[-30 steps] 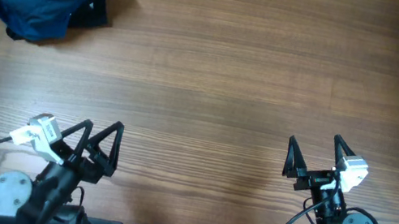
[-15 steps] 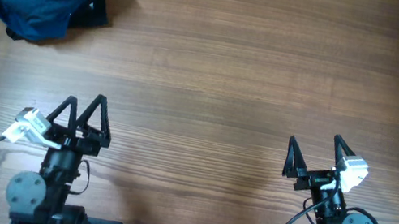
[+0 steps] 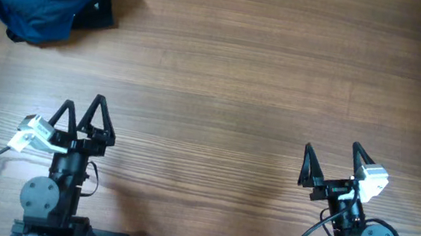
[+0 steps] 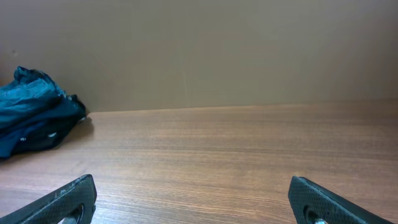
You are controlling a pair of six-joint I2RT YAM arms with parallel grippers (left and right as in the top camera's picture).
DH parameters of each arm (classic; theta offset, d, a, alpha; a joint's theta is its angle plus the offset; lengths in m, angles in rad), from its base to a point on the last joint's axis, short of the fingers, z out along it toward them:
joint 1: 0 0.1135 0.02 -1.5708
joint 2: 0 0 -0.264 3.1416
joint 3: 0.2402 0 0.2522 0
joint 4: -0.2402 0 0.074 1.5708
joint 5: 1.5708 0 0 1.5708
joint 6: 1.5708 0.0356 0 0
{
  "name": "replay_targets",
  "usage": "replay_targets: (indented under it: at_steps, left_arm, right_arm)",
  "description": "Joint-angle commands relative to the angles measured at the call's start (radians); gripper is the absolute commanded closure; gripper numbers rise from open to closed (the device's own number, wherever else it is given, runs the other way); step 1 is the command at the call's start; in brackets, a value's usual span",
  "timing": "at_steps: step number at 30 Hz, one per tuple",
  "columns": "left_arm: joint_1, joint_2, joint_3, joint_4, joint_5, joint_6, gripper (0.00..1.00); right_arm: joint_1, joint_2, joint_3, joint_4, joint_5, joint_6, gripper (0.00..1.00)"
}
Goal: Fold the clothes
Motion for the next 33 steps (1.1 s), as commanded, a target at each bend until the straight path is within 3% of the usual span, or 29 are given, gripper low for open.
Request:
replay_targets:
  at_steps: [1,9,13,33]
  left_arm:
    - [-0.006,-0.011,-0.034,0.028,-0.017,0.098,0.0]
    - [-0.006,-0.011,-0.041,-0.016,-0.009,0.27,0.0]
    - [-0.006,-0.011,-0.041,-0.117,-0.007,0.271,0.0]
    - [-0.006,-0.011,-0.041,-0.114,0.006,0.274,0.0]
  right_arm:
    - [-0.004,-0.013,-0.001,0.004,0.002,-0.018,0.0]
    - [-0.004,-0.013,-0.001,0.004,0.002,-0.018,0.0]
    - [-0.004,-0.013,-0.001,0.004,0.002,-0.018,0.0]
    - [-0.004,-0.013,-0.001,0.004,0.002,-0.018,0.0]
